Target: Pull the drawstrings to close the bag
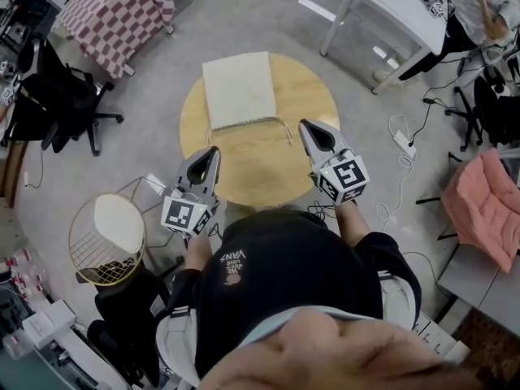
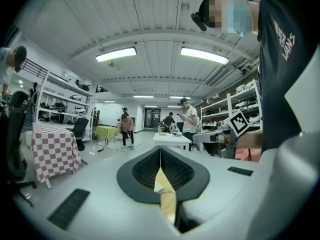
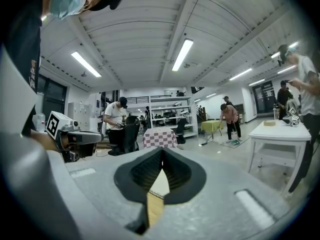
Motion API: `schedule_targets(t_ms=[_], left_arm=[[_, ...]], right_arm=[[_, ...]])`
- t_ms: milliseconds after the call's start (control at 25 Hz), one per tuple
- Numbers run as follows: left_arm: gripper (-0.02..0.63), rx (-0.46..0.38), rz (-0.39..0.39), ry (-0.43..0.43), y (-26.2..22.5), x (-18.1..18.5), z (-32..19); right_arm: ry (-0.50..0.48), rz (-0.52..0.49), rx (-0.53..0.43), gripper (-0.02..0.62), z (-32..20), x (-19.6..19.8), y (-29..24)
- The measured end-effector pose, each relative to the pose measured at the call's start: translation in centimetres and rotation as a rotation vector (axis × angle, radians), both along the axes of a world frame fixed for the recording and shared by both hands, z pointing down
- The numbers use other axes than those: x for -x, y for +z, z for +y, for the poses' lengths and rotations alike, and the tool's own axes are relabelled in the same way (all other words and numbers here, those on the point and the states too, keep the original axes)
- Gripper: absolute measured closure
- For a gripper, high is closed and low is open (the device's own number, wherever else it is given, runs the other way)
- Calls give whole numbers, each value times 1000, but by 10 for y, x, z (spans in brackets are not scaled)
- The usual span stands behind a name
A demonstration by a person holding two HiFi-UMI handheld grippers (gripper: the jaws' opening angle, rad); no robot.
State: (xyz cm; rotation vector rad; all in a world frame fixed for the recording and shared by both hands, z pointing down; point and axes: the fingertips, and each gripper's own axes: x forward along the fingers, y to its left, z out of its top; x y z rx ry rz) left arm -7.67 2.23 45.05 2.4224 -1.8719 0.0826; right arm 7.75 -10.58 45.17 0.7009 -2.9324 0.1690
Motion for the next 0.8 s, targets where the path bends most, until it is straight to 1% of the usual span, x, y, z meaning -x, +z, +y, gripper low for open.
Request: schedule_targets(t_ms=[160,440,640,800], left_arm=[[606,20,20,9,6,15,-5],[606,41,26,83,6,45,-26],[606,52,1,152,7,60,-44],[606,57,-11,181,15,74,-55]], right_arm=[[18,8,9,597,-1,11,3],[91,26,32,597,-6,34,9],[156,36,42,597,-11,43,15],[197,45,45,597,-13,51,23]])
